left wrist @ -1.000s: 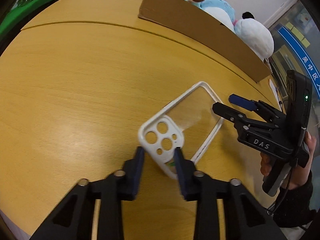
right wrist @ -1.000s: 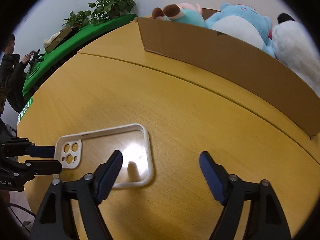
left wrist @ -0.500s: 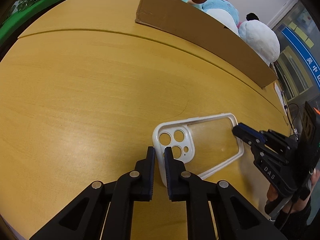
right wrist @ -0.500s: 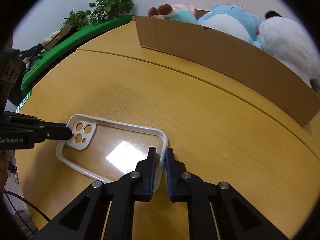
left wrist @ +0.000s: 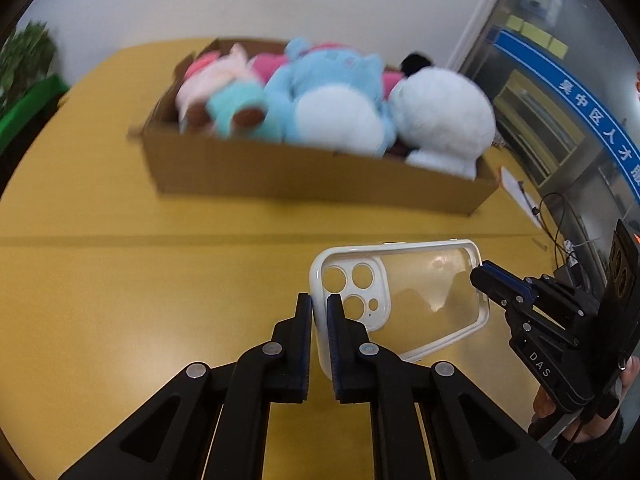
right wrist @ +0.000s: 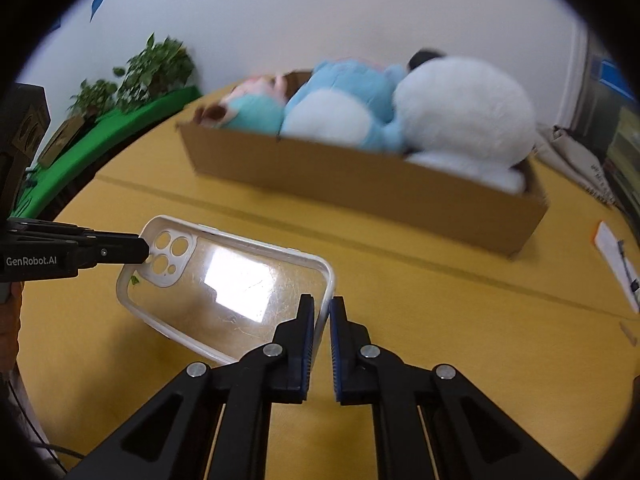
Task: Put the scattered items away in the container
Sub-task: 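Lift the phone case with both tools and lay it on the plush in the box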
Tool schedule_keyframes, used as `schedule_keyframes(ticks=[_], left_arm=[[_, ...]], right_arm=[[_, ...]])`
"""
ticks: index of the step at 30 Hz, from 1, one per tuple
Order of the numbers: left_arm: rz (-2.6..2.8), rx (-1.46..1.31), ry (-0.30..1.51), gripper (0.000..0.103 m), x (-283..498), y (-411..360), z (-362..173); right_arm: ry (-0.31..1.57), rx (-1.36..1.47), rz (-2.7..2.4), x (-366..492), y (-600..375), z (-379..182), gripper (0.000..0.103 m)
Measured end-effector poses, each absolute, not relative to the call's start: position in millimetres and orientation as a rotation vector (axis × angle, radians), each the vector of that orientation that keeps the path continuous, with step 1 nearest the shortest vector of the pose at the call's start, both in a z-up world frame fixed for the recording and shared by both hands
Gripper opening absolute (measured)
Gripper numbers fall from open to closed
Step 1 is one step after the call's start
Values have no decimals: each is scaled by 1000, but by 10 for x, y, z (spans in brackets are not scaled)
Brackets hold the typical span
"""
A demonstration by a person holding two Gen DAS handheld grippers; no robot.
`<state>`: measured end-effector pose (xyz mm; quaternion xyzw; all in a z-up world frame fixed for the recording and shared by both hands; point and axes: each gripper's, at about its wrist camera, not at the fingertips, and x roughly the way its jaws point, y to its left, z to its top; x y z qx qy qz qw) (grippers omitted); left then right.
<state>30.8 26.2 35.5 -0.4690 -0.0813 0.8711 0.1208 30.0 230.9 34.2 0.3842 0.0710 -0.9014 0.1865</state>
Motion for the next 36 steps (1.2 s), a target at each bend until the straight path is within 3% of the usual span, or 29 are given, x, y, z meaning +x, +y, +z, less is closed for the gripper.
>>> schedule_keyframes(ticks=[9,14,18,23,26,30,31,32,33,34,35,36], left_arm=[[2647,-1081,-62,7,-928,311,1399],[2700,-1065,8,7,-1883,311,1672],[2691,-1137,-3,7,-2441,259,1555],[2613,-1312,-72,7,-2985,217,1004],[2563,-1384,-93,8,-3062,244,687],[2544,-1384,-154,8,-3023,193,592],[2542,-1377,-171,14,-2997,158,612],[2547,-1375,-174,20,-2983,127,637],[2568,-1364,-165,34,-2923,92,673],[2591,-1348,-146,48,-2879,69,707],[2621,-1326,-117,54,-2780,46,759],[2650,-1296,-98,62,-2640,15,813]], right_arm=[[233,802,-2735,-759,2307,1329,7],[258,725,-2787,-1639,2129,1752,7],[286,785,-2798,-2338,2000,1711,7],[217,1036,-2717,-3006,1986,1188,7],[189,1150,-2681,-3060,2035,907,7],[305,1198,-2654,-3016,1974,826,11],[309,1196,-2653,-2987,1967,831,14],[296,1191,-2654,-2947,1970,848,27],[271,1177,-2665,-2886,1980,890,37],[250,1160,-2682,-2839,2019,936,61],[228,1130,-2707,-2781,2055,998,75],[202,1087,-2732,-2675,2090,1063,78]])
